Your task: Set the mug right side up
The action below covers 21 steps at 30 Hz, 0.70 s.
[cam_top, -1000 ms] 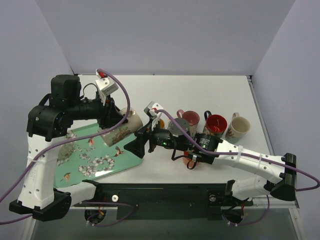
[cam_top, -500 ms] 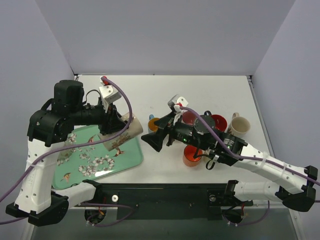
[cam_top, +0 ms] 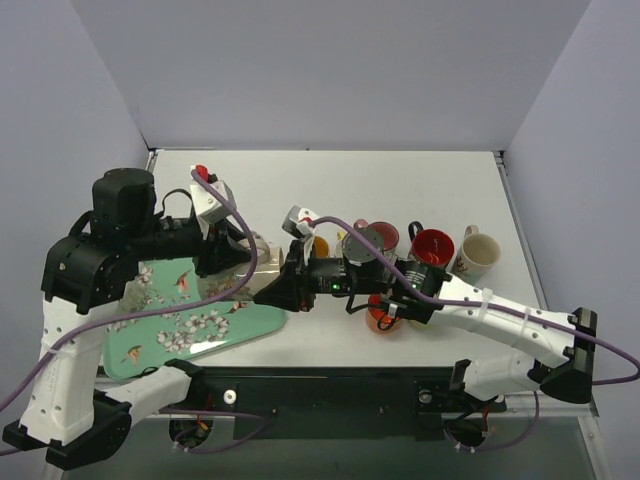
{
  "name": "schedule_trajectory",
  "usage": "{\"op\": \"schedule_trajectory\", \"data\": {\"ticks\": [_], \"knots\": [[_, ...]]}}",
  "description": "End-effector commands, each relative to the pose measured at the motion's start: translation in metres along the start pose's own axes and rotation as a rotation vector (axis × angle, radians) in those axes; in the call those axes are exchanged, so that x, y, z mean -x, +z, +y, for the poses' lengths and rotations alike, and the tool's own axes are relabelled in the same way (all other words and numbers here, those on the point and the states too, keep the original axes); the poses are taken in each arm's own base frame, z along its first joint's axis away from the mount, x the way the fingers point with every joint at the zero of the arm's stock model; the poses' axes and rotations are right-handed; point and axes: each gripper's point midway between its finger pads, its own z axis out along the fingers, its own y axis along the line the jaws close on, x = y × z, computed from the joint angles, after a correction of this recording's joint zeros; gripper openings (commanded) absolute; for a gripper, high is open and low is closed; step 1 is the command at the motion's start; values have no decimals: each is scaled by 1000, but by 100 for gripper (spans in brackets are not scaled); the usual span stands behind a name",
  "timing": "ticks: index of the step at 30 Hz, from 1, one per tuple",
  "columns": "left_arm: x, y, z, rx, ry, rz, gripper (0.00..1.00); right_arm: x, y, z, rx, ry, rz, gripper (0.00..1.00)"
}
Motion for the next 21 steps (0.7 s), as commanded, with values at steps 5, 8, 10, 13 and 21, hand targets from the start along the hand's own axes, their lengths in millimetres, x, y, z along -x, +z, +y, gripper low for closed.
{"op": "schedule_trajectory", "data": {"ticks": [5, 8, 10, 13, 21], "knots": [[-33, -23, 89, 550, -80, 126, 86, -10, -55, -92, -657, 3, -16, 0], [-68, -52, 128, 810, -54, 294, 87, -48, -72, -117, -859, -7, 87, 0], [-90, -67, 141, 911, -25, 406, 87, -81, -80, -127, -945, -14, 189, 0], [-131, -85, 158, 1011, 19, 611, 88, -120, -94, -136, -1034, 20, 315, 0], [-223, -126, 213, 1081, -89, 936, 88, -173, -92, -155, -1101, 81, 451, 0]]}}
